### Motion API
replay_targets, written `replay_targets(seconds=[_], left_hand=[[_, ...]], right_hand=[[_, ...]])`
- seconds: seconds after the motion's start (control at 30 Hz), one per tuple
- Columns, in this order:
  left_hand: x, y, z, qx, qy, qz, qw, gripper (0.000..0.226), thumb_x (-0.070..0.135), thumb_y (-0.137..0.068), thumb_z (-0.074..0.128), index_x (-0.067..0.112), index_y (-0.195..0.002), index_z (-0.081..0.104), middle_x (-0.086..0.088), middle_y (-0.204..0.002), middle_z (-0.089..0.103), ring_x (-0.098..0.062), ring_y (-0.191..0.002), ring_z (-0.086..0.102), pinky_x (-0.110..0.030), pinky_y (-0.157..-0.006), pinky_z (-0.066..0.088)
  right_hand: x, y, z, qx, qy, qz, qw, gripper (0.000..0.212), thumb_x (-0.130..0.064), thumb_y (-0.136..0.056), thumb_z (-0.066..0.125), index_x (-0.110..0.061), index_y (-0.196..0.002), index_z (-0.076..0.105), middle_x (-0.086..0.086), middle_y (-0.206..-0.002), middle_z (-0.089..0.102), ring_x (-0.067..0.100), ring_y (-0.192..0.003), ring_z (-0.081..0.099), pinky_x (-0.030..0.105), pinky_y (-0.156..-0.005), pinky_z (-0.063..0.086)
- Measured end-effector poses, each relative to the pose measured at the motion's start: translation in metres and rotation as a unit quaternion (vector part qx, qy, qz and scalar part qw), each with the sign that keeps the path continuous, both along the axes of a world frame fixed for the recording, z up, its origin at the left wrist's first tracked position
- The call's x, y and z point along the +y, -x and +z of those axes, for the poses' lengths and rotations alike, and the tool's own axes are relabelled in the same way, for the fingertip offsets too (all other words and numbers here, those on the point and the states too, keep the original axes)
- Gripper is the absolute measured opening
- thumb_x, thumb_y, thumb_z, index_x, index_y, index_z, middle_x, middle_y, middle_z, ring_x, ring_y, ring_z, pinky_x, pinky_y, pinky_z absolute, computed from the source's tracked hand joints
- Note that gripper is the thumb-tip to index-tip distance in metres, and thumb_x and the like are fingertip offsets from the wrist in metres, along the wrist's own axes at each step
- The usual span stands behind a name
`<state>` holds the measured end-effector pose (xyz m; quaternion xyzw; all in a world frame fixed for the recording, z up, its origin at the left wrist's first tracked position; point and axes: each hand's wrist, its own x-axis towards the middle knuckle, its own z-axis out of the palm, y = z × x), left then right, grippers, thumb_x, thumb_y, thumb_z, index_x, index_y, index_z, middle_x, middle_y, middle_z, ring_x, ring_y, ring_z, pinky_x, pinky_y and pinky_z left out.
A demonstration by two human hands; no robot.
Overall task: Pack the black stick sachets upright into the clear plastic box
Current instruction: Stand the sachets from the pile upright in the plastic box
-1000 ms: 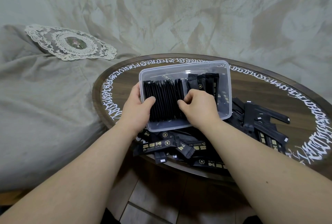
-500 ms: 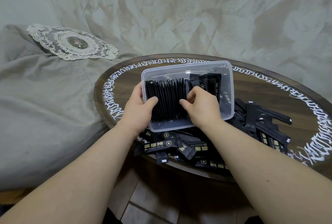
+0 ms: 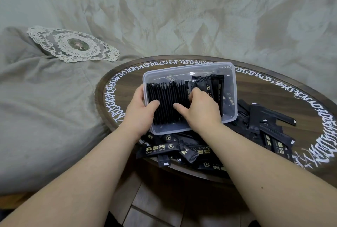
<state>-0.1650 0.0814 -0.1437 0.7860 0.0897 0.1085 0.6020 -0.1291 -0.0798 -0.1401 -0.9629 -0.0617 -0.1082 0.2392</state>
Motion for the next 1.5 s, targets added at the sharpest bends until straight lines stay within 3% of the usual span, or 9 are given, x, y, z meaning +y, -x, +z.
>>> replay_targets(seconds=[0.2, 0.4, 0.6, 0.73, 0.93, 1.13, 1.5], left_hand=[[-0.001, -0.001, -0.001, -0.008, 0.004, 0.011, 1.0, 0.05, 0.016, -0.086, 0.056, 0.034, -0.132, 0.047, 0.011, -0.112, 0.064, -0.01, -0.106, 0.06, -0.04, -0.098, 0.048], [-0.001, 0.0, 0.001, -0.018, -0.004, 0.024, 1.0, 0.048, 0.011, -0.091, 0.054, 0.033, -0.133, 0.045, 0.022, -0.107, 0.059, -0.007, -0.104, 0.057, -0.026, -0.089, 0.041], [0.0, 0.0, 0.0, -0.015, -0.017, 0.019, 1.0, 0.05, 0.012, -0.09, 0.054, 0.033, -0.135, 0.045, 0.019, -0.109, 0.06, -0.007, -0.105, 0.058, -0.029, -0.091, 0.043], [0.002, 0.0, -0.001, -0.012, -0.022, 0.011, 1.0, 0.05, 0.013, -0.09, 0.055, 0.032, -0.135, 0.046, 0.011, -0.115, 0.063, -0.011, -0.108, 0.059, -0.037, -0.099, 0.045], [0.003, -0.001, -0.002, -0.011, -0.013, 0.006, 1.0, 0.052, 0.019, -0.086, 0.056, 0.035, -0.134, 0.046, 0.014, -0.114, 0.064, -0.01, -0.108, 0.059, -0.041, -0.101, 0.046], [0.002, -0.001, -0.002, -0.016, -0.009, 0.002, 1.0, 0.051, 0.013, -0.089, 0.054, 0.034, -0.135, 0.045, 0.015, -0.114, 0.062, -0.009, -0.108, 0.058, -0.034, -0.097, 0.045], [0.0, 0.0, -0.001, -0.016, -0.007, 0.001, 1.0, 0.051, 0.014, -0.09, 0.056, 0.036, -0.135, 0.046, 0.013, -0.119, 0.062, -0.007, -0.109, 0.057, -0.029, -0.094, 0.043]], right_hand=[[-0.011, 0.002, 0.0, -0.009, -0.028, 0.022, 0.999, 0.041, -0.049, -0.087, 0.061, -0.014, -0.107, 0.055, 0.002, -0.099, 0.062, 0.023, -0.095, 0.057, 0.032, -0.077, 0.042], [-0.033, 0.0, 0.008, -0.045, -0.052, -0.058, 0.996, 0.023, -0.034, -0.088, 0.061, -0.016, -0.101, 0.055, 0.003, -0.098, 0.062, 0.026, -0.091, 0.058, 0.033, -0.073, 0.043], [-0.041, 0.0, 0.009, -0.044, 0.016, -0.091, 0.995, 0.043, -0.041, -0.087, 0.063, -0.014, -0.116, 0.046, 0.006, -0.112, 0.054, 0.032, -0.102, 0.057, 0.035, -0.075, 0.041], [-0.037, -0.001, 0.008, -0.019, 0.036, -0.101, 0.994, 0.047, -0.047, -0.084, 0.064, -0.015, -0.113, 0.045, 0.005, -0.107, 0.06, 0.034, -0.099, 0.059, 0.035, -0.071, 0.042], [-0.032, -0.007, 0.008, 0.03, 0.004, -0.119, 0.992, 0.04, -0.047, -0.084, 0.064, -0.015, -0.104, 0.051, 0.006, -0.096, 0.062, 0.031, -0.094, 0.058, 0.032, -0.067, 0.042], [-0.027, -0.012, 0.004, 0.034, -0.026, -0.075, 0.996, 0.025, -0.044, -0.087, 0.061, -0.02, -0.089, 0.055, 0.002, -0.09, 0.065, 0.026, -0.086, 0.056, 0.029, -0.066, 0.04], [-0.018, -0.013, 0.004, 0.029, -0.024, -0.108, 0.993, 0.047, -0.046, -0.087, 0.062, -0.013, -0.119, 0.054, 0.007, -0.108, 0.065, 0.03, -0.106, 0.058, 0.031, -0.07, 0.037]])
